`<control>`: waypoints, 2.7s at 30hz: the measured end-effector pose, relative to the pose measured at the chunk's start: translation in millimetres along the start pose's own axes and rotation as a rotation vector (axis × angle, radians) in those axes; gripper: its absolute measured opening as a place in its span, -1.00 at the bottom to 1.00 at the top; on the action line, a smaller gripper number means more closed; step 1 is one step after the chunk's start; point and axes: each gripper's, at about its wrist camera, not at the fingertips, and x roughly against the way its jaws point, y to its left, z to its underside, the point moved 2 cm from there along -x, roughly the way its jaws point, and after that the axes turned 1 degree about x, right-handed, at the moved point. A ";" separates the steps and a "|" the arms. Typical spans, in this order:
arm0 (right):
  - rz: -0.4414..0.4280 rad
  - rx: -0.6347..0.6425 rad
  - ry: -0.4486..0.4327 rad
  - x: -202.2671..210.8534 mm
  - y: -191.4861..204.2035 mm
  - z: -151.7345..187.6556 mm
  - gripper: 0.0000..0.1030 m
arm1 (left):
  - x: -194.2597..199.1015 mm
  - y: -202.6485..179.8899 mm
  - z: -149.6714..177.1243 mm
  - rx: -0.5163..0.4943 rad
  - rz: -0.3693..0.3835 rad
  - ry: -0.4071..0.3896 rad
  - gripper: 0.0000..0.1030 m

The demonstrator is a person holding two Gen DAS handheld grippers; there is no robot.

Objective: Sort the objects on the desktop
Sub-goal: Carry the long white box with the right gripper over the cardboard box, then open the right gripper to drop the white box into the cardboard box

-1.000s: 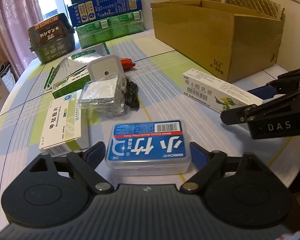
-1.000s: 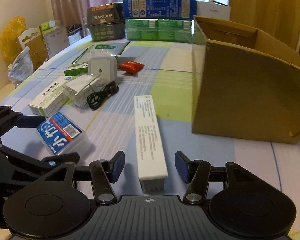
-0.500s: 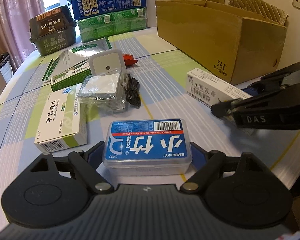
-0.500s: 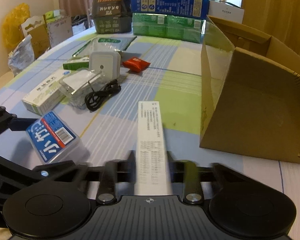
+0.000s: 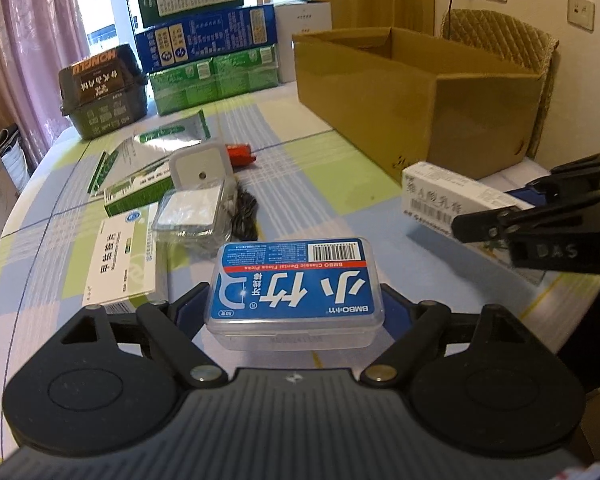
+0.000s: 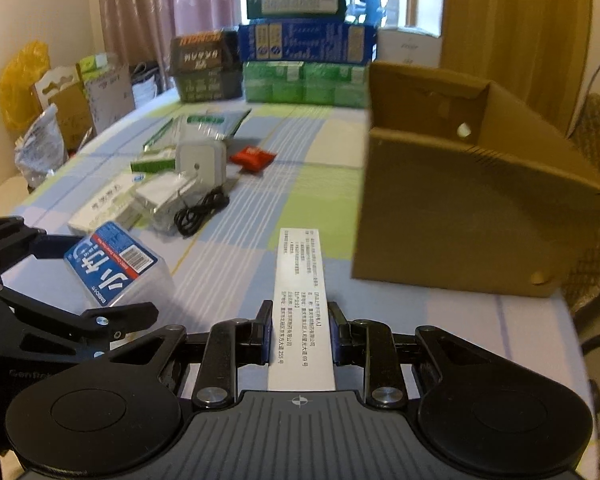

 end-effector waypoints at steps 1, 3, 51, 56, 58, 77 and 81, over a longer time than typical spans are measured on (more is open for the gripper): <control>0.005 0.000 -0.013 6.7 -1.9 -1.7 -0.55 | 3.8 -2.1 -3.4 0.000 0.003 -0.008 0.63; 0.013 -0.001 -0.045 21.8 -6.1 -8.3 -0.55 | 10.3 -6.6 -11.0 -0.006 0.009 -0.022 0.63; 0.081 -0.195 -0.063 -35.4 -198.4 -119.4 -0.54 | -80.3 -87.4 -190.6 -0.175 0.180 -0.206 0.69; 0.075 -0.202 -0.099 -32.4 -198.4 -126.8 -0.42 | -66.0 -74.8 -186.0 -0.137 0.175 -0.210 0.69; 0.075 -0.206 -0.114 -25.7 -197.9 -127.6 -0.19 | -59.6 -69.8 -181.7 -0.125 0.172 -0.213 0.69; 0.028 -0.142 -0.216 68.0 -104.9 -77.6 0.65 | 22.1 7.6 -93.6 -0.004 0.034 -0.160 0.75; -0.029 -0.127 -0.196 70.4 -67.5 -63.6 0.80 | 42.2 34.4 -70.6 0.014 -0.022 -0.141 0.80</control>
